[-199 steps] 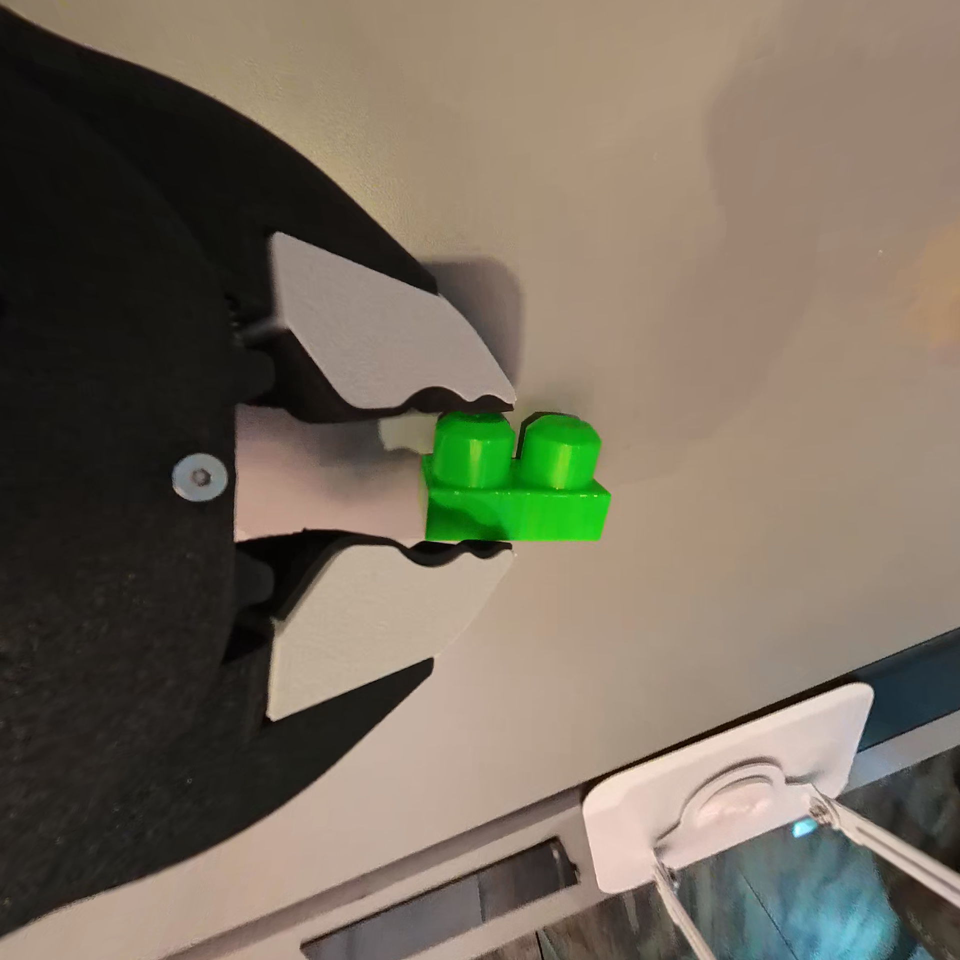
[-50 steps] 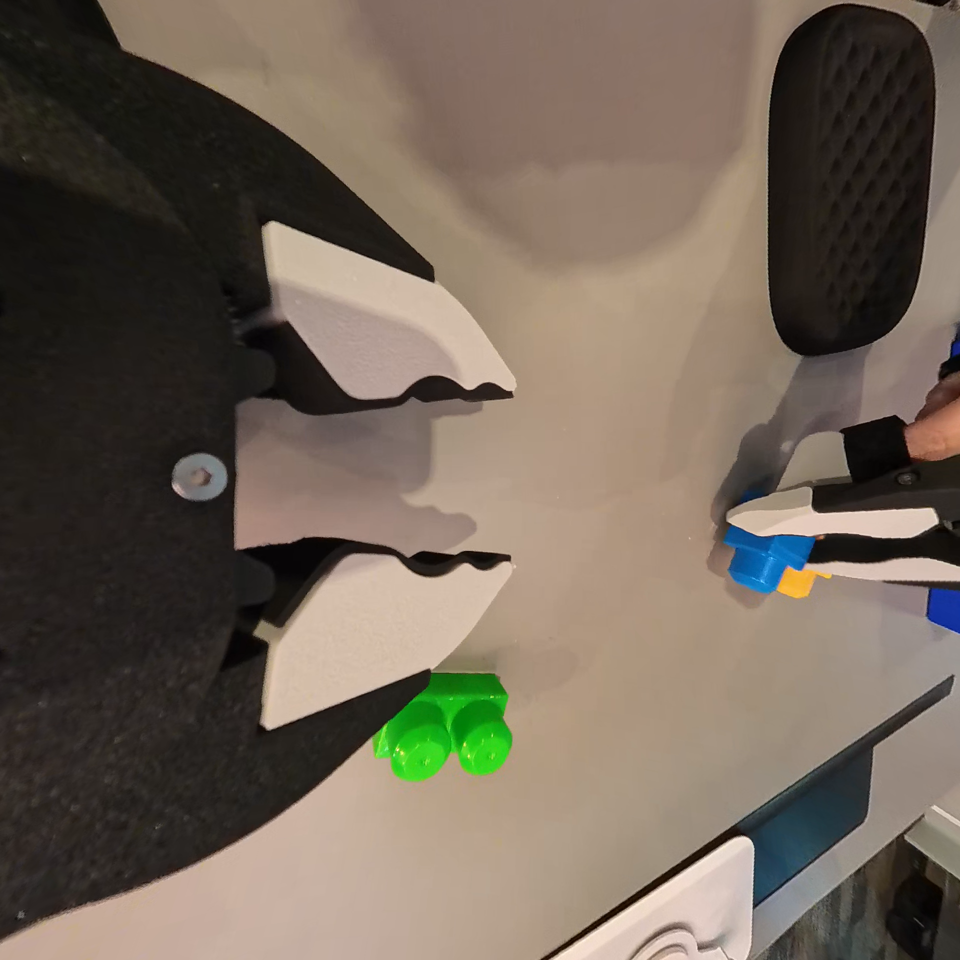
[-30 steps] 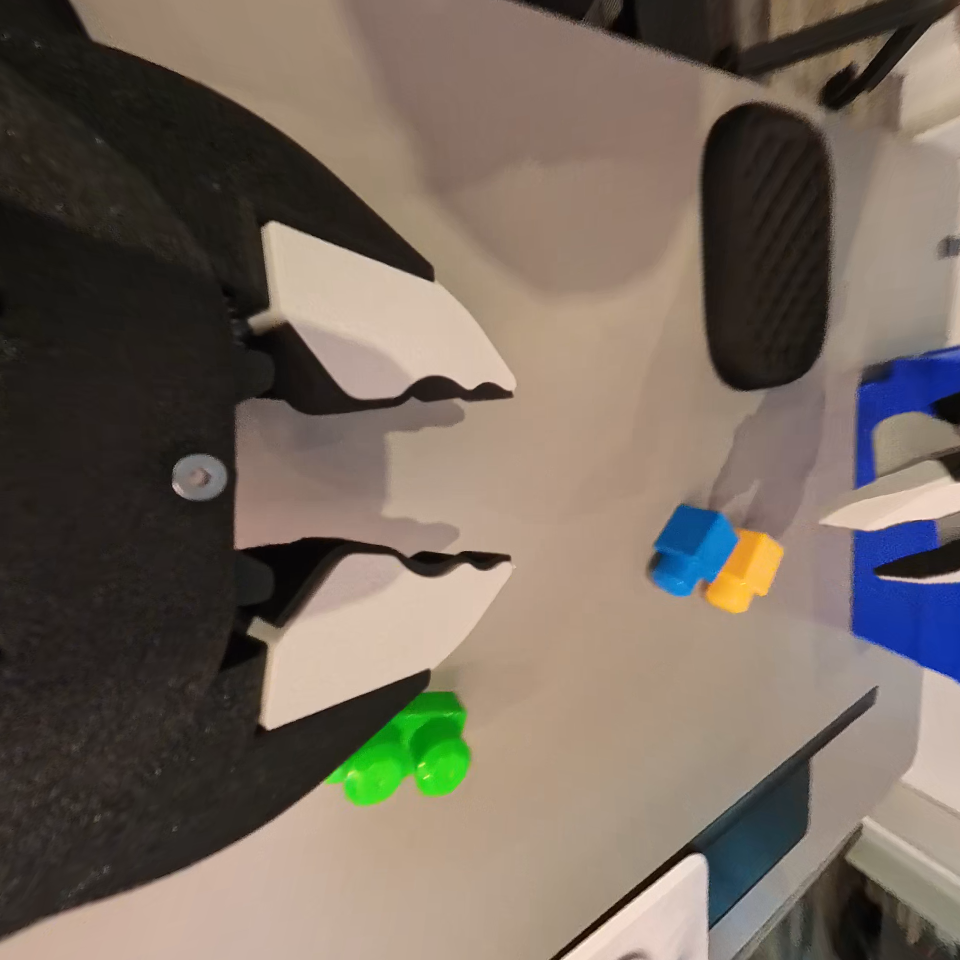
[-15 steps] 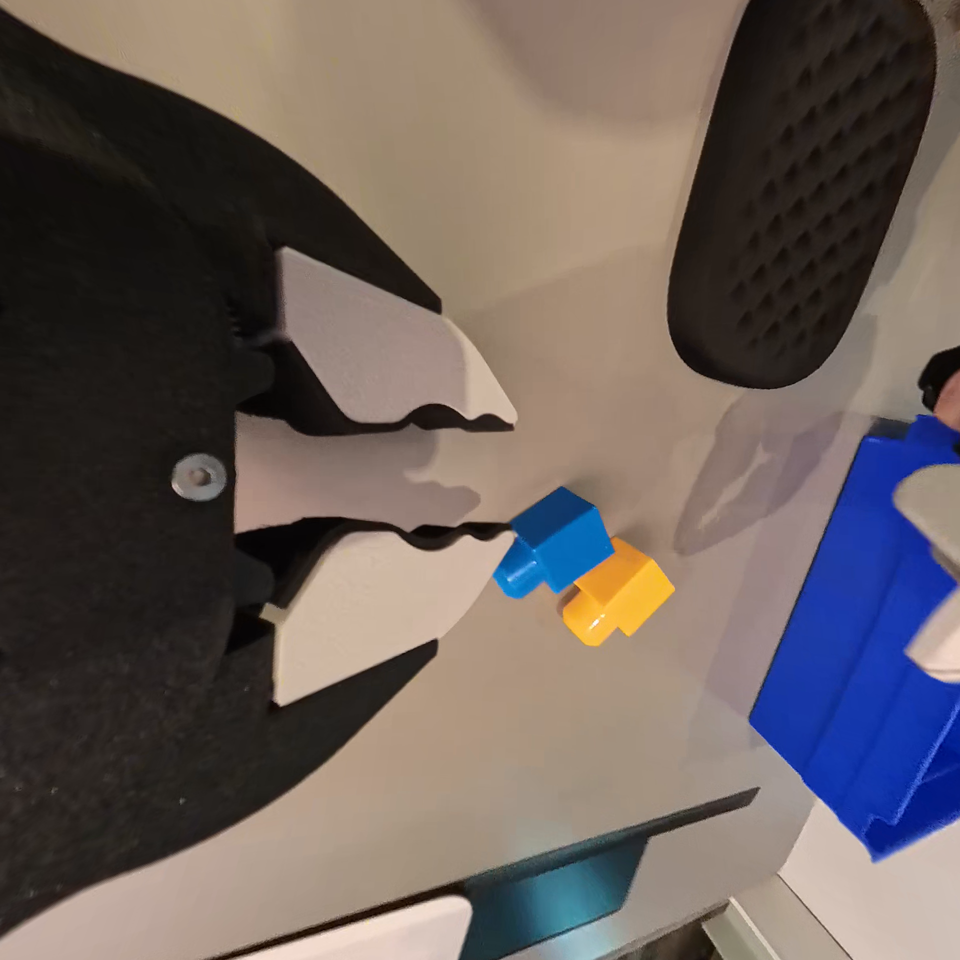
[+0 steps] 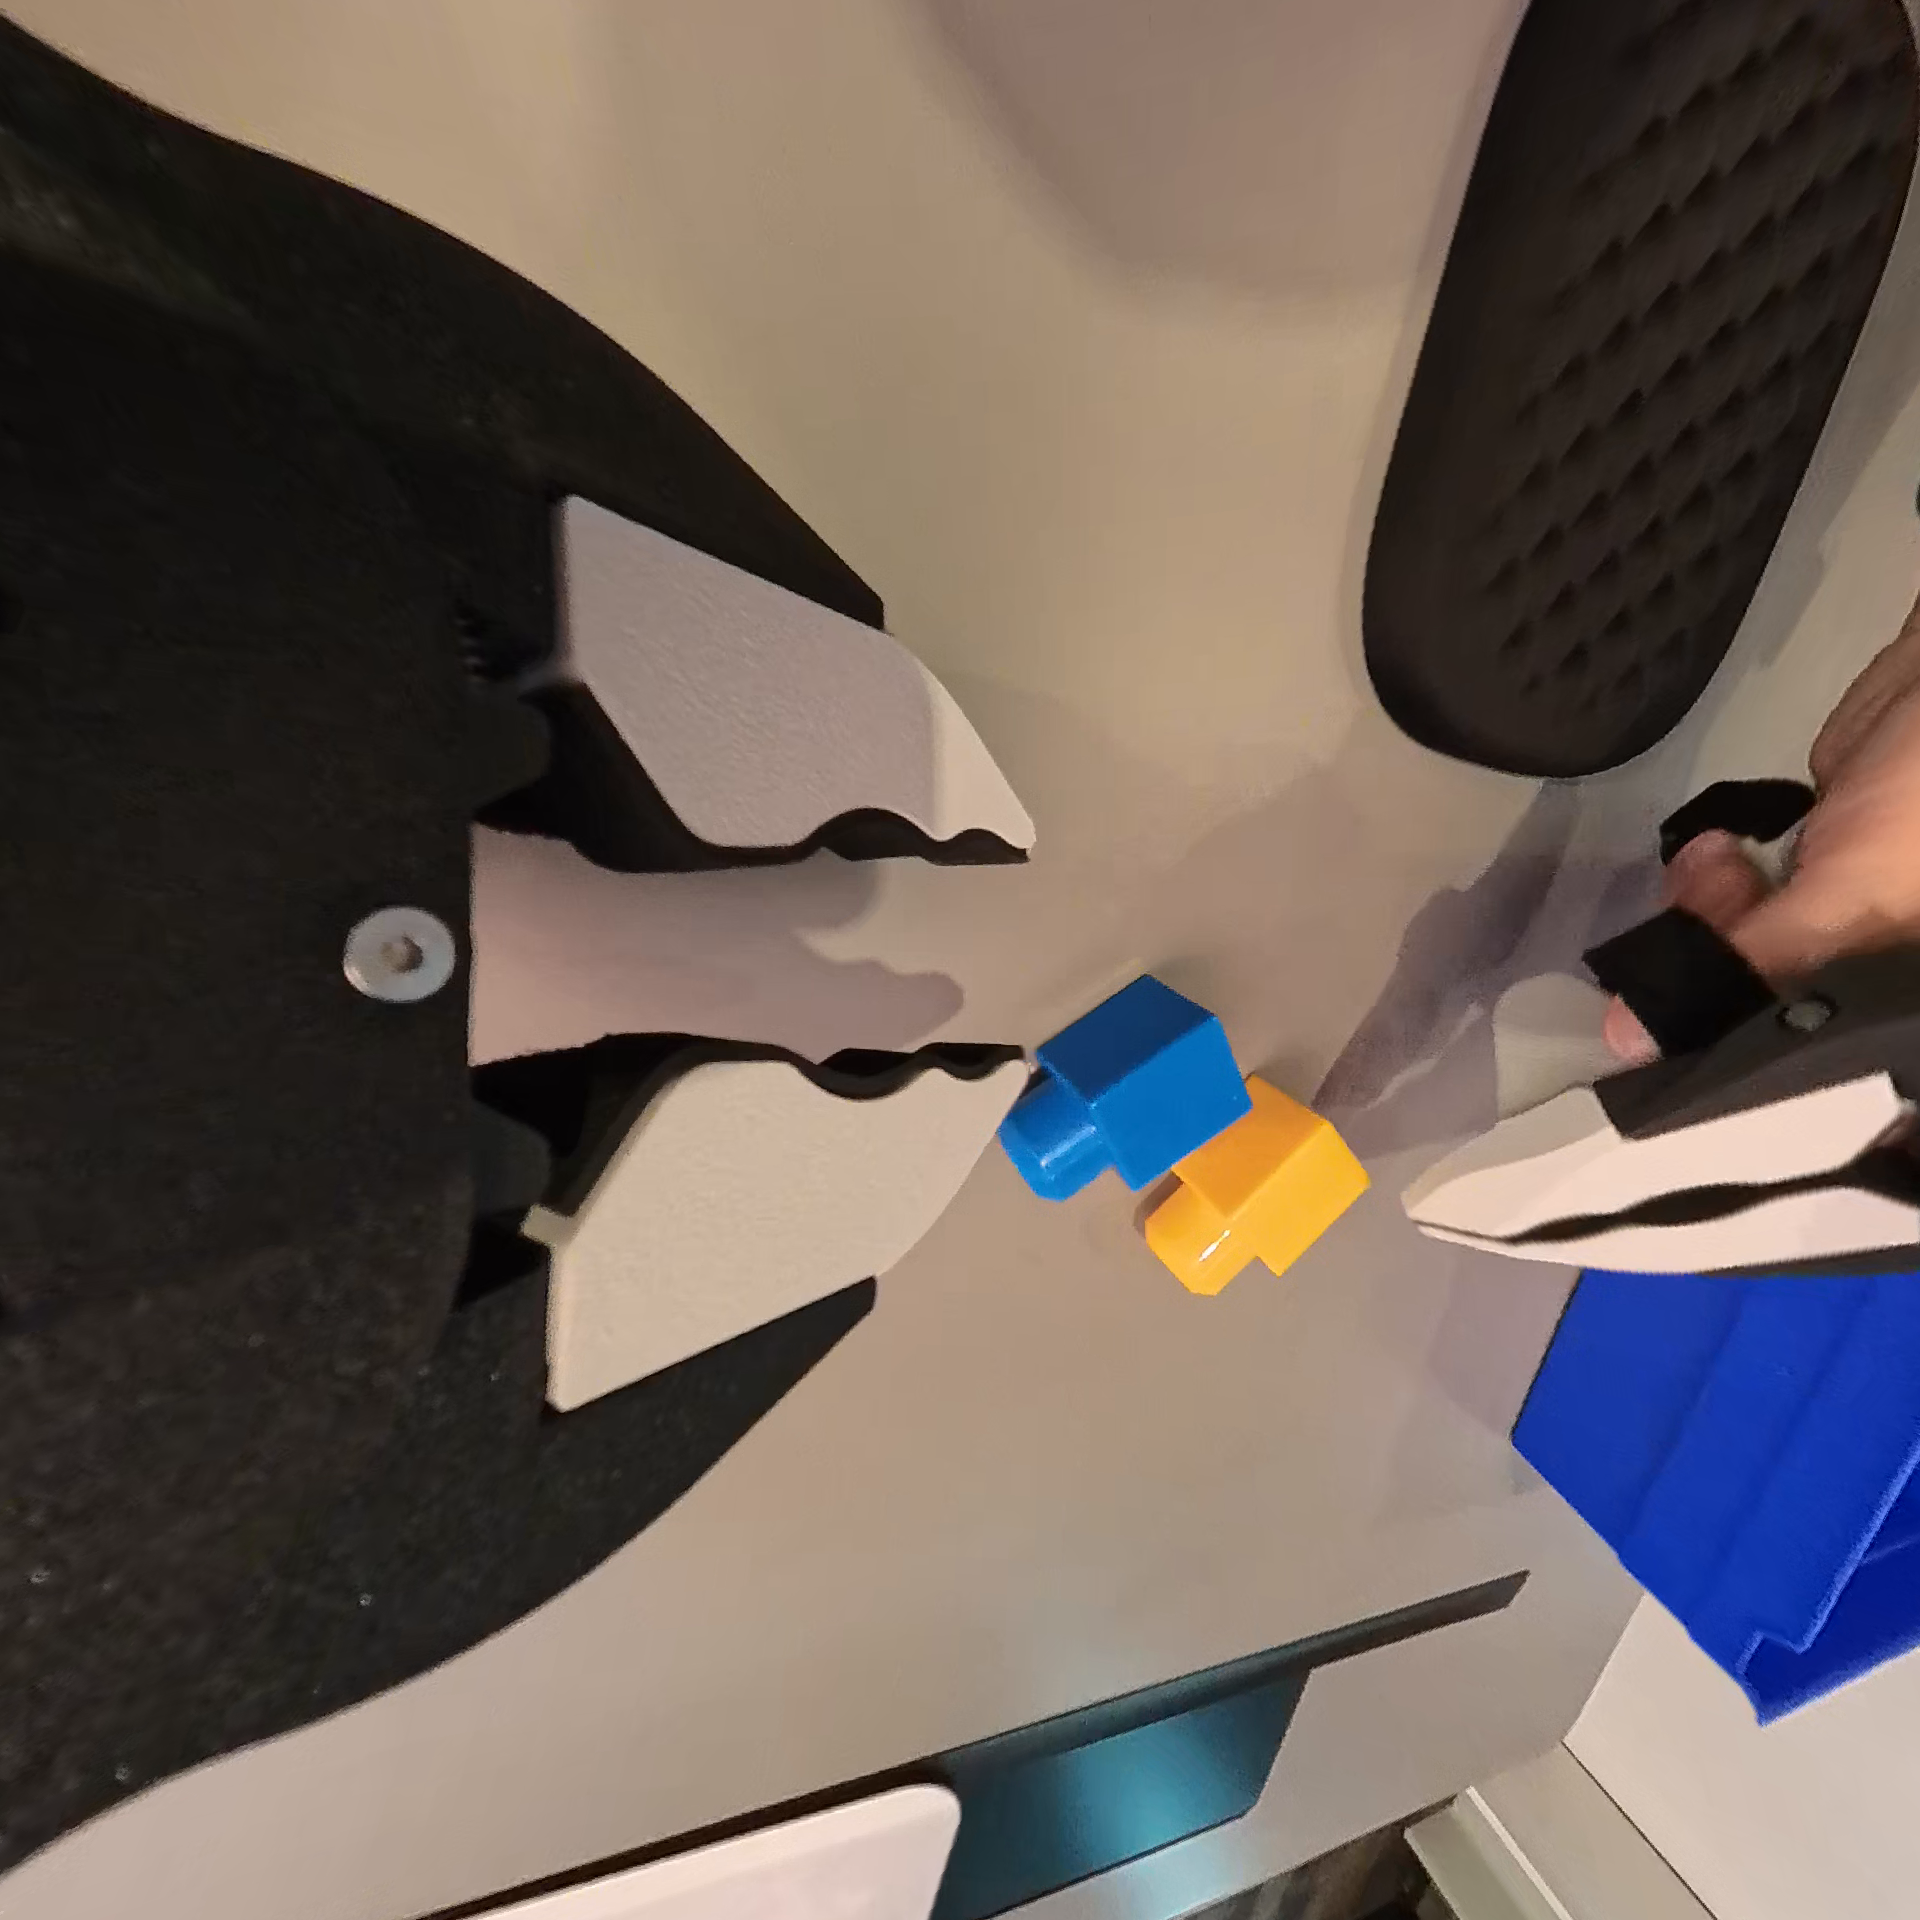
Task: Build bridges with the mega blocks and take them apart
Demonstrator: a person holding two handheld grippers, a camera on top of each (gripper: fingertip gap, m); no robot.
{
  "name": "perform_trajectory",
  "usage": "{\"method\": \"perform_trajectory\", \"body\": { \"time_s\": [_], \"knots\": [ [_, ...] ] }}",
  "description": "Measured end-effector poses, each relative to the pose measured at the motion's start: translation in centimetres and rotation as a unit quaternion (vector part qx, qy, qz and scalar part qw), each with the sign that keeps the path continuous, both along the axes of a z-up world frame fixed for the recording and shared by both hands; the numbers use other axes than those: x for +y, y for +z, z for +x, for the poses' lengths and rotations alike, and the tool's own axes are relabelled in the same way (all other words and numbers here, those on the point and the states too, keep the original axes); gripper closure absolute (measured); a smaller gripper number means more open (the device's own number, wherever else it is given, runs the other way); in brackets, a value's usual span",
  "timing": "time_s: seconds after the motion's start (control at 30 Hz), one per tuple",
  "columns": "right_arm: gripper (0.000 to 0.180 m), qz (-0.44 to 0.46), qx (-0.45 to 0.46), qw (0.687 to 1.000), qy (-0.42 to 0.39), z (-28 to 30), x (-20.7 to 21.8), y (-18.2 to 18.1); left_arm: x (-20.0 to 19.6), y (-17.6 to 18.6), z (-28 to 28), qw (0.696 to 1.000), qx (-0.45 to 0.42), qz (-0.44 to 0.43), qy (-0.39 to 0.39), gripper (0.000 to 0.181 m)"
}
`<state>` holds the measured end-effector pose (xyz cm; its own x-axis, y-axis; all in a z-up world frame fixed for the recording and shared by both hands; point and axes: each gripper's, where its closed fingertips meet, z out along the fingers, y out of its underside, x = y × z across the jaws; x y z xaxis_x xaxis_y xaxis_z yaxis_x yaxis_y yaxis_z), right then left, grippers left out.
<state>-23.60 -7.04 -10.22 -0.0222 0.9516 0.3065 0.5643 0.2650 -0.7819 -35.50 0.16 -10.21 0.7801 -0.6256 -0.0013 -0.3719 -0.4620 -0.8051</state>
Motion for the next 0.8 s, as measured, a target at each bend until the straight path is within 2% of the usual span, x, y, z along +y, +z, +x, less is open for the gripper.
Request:
{"method": "perform_trajectory", "body": {
  "time_s": [0.17, 0.37, 0.57, 0.8],
  "knots": [
    [0.148, 0.000, 0.001, 1.000, -0.002, 0.6, -0.1, 0.1, 1.2, 0.0, 0.6, 0.998, -0.035, -0.047, 0.009, 0.168],
    [0.148, 0.008, -0.007, 1.000, 0.008, 0.6, -0.6, 0.2, 1.3, -1.6, 0.9, 0.993, -0.043, -0.109, 0.020, 0.161],
    [0.148, 0.020, -0.026, 0.999, 0.011, 0.7, -0.6, -0.4, 1.3, -1.7, 1.8, 0.985, -0.101, -0.139, 0.017, 0.167],
    [0.148, 0.034, -0.024, 0.999, 0.010, 1.0, -0.4, 0.3, 1.4, -1.7, 2.1, 0.983, -0.121, -0.139, 0.021, 0.171]
  ]
}}
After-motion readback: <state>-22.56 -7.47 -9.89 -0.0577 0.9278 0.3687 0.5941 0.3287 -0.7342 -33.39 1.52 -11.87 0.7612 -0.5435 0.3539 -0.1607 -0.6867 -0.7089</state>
